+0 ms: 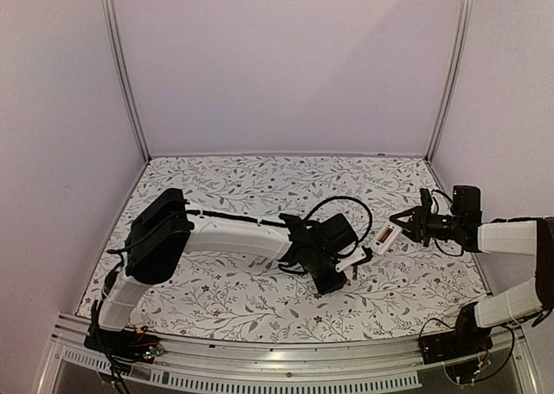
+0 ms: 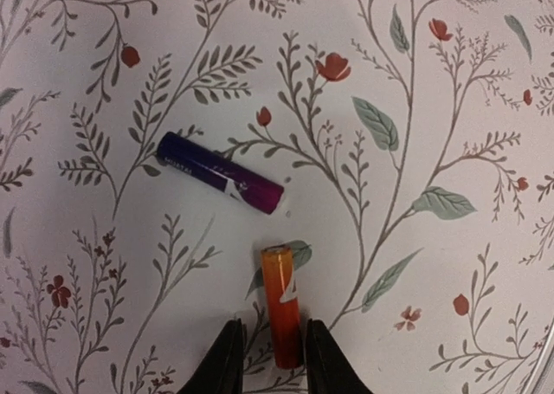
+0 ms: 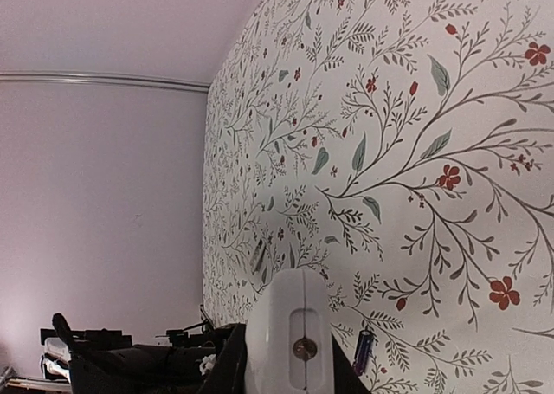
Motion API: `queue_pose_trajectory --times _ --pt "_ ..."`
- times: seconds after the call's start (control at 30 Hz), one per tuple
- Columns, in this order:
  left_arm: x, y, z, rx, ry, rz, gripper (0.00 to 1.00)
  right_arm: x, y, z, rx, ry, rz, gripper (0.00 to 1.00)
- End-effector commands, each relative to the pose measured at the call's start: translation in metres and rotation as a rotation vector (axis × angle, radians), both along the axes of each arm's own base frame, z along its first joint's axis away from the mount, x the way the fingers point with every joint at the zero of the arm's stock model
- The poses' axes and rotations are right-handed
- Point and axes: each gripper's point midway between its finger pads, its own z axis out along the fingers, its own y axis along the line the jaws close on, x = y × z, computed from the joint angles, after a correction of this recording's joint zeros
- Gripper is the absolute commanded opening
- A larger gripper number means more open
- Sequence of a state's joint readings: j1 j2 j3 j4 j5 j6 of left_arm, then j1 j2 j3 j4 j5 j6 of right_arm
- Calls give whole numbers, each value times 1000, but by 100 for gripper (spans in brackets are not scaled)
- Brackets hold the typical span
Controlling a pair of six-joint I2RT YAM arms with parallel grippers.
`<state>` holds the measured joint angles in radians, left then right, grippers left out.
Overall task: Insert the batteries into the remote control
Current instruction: Pick up the battery from the center of the board, then place the remote control without the battery cover in the battery compartment.
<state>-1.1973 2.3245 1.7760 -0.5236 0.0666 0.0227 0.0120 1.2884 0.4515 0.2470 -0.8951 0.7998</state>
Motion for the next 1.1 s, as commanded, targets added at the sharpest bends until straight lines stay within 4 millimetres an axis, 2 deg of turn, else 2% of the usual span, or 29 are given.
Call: queue_pose_trajectory --times 0.0,0.17,0.33,0.4,0.5,0.57,0.87,0.97,1.07 --pt "-7 5 -18 68 -20 -18 24 4 -1 10 -12 -36 3 0" --pt "-7 11 -23 96 -39 -24 14 4 -1 8 -16 -27 6 0" --pt "-8 18 -19 98 -18 -4 8 1 0 9 -20 -28 17 0" --pt "-5 27 -8 79 -3 29 5 1 -1 10 -25 -33 16 0" --pt "1 40 20 2 20 103 0 2 -1 12 -30 -39 13 0" --pt "3 49 39 -55 40 141 0 2 7 13 -39 -44 28 0" --pt "17 87 103 -224 142 359 0 4 56 23 -54 -100 123 0" --pt "23 99 118 -256 157 434 0 5 76 23 -38 -104 146 0" --pt "27 110 124 -256 160 502 0 4 97 24 -17 -110 173 0"
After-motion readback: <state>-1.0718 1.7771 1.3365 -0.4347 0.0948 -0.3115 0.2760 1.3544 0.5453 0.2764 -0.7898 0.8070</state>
